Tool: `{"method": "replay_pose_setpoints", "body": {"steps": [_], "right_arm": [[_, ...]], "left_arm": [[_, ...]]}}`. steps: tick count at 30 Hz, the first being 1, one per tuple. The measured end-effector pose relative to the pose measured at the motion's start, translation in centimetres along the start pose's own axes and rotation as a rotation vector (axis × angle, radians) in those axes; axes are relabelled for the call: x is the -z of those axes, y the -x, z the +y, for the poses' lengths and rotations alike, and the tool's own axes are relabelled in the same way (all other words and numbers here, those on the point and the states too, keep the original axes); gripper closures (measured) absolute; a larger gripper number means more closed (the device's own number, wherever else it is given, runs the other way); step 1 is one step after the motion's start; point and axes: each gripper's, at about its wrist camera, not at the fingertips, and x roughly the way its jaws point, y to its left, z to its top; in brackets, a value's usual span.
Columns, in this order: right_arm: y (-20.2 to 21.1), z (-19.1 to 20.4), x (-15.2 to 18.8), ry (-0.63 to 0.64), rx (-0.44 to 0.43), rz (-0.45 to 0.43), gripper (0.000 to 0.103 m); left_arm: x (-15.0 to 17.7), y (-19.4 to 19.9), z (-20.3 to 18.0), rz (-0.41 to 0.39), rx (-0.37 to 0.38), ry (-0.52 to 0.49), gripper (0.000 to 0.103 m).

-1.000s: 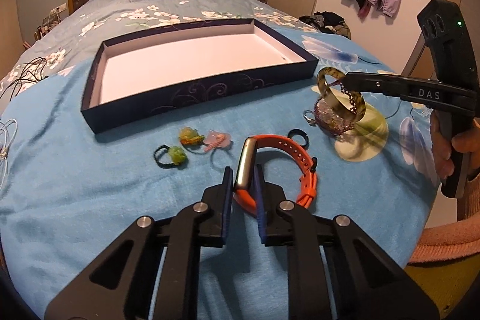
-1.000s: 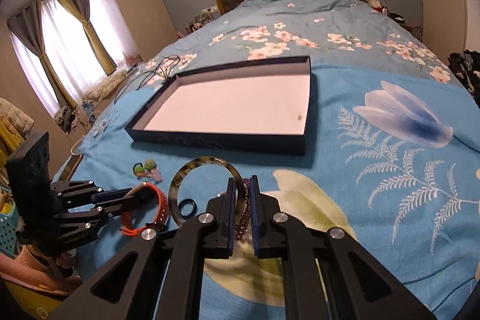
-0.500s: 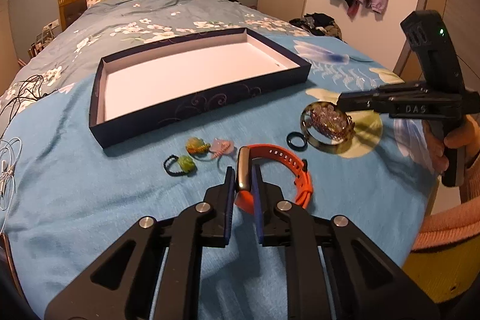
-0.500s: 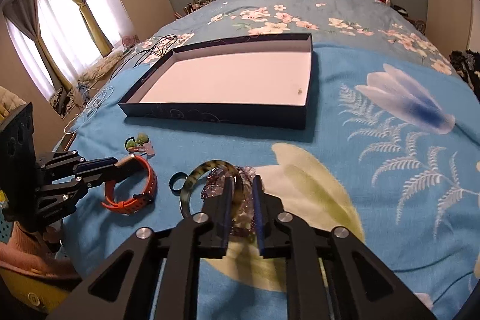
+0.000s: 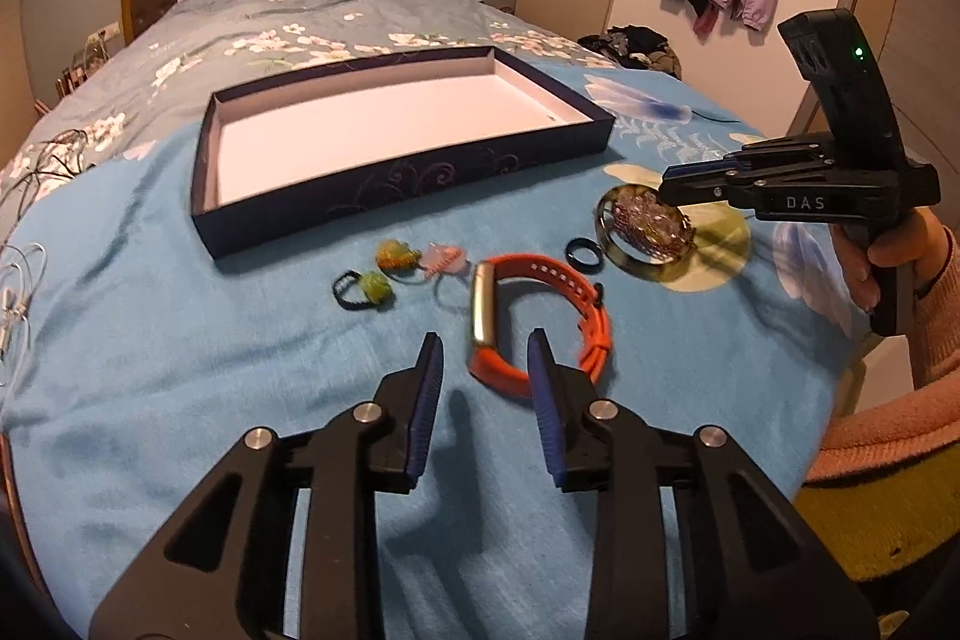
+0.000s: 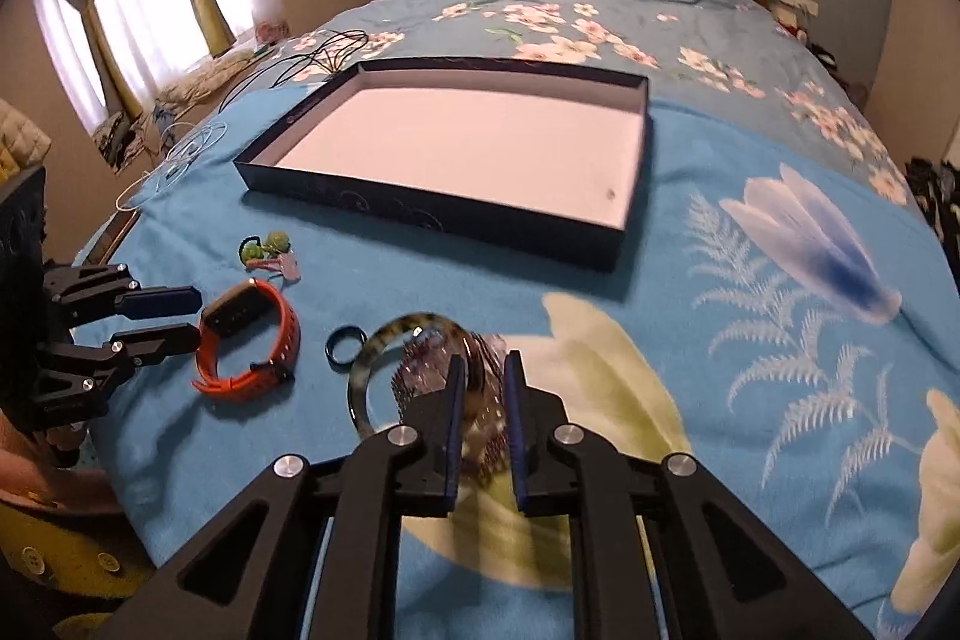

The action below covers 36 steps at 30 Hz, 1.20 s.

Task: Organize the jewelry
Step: 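Carry the orange band with the left tool while the right tool places the bangle in the box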

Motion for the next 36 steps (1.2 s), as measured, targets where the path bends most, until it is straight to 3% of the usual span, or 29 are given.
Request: {"method": "replay_pose_setpoints", "body": {"steps": [6, 10, 17, 19, 27, 36], "right_arm": [[-1.1, 0.5, 0.0, 0.011, -0.006, 0.030, 0.091], [-0.8, 0.5, 0.0, 0.000, -0.004, 0.013, 0.097], [1.9, -0.7, -0.3, -0.067, -0.053, -0.086, 0.097], [2.6, -0.9, -0.7, -0.082, -0.054, -0.120, 0.097], [2.0, -1.3, -3.0, -0.098, -0.079, -0.174, 0.097], [-0.1, -2.1, -7.8, -0.103, -0.068, -0.223, 0.097]], "left_arm": [[-0.1, -1.0, -0.3, 0.036, 0.020, 0.006, 0.068], [-0.3, -1.6, 0.1, 0.055, 0.034, 0.025, 0.070], [-1.1, -2.6, 0.4, 0.077, 0.016, 0.013, 0.088], [-1.3, -2.6, 0.4, 0.076, 0.015, 0.005, 0.088], [-2.4, -1.7, 0.8, 0.028, 0.002, -0.023, 0.090], [-7.5, -0.4, 3.1, -0.066, -0.077, -0.107, 0.090]]}}
